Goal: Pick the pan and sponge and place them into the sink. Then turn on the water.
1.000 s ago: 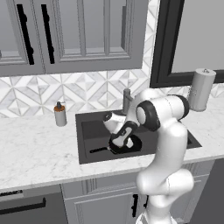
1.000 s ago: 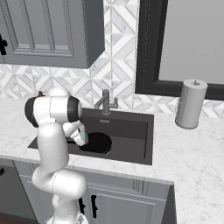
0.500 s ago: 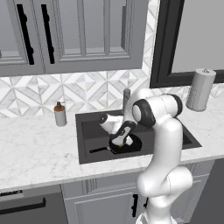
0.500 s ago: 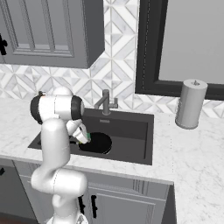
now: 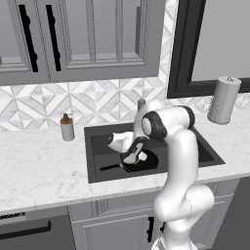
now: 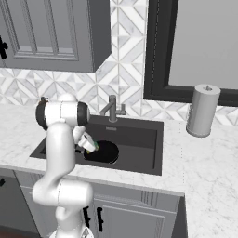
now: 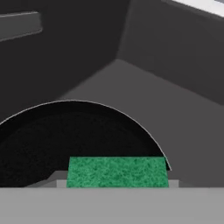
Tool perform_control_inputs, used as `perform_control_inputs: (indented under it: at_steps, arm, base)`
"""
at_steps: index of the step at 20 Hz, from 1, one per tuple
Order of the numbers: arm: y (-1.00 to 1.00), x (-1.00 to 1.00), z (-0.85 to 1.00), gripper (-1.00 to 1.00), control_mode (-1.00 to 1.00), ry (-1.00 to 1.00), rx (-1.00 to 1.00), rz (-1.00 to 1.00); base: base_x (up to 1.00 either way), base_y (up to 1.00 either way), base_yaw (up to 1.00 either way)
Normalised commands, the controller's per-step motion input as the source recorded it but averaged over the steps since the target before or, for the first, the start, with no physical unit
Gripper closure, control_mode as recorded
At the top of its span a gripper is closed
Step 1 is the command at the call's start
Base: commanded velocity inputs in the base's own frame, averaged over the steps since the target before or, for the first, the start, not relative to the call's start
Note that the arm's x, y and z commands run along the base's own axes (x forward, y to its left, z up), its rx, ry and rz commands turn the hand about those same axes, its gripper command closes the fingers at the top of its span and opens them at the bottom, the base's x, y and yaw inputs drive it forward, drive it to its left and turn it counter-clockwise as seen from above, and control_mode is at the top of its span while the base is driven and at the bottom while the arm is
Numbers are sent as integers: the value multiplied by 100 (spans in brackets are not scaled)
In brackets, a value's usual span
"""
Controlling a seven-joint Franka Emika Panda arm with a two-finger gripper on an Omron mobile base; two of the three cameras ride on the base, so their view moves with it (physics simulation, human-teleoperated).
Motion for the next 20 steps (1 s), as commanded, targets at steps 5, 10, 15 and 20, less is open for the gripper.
perform_control_inputs:
  at_steps: [5,10,15,20]
  arm:
    - [13,0,-31,-100,-100,-4,-13,-3]
    - [0,-1,0,-100,-100,-13,-1,-1]
    - [0,-28,24,-100,-100,-23,9,0]
    - [0,-75,86,-100,-100,-35,16,0]
  base:
    - [0,0,0]
    - [0,0,0]
    - [0,0,0]
    - [0,0,0]
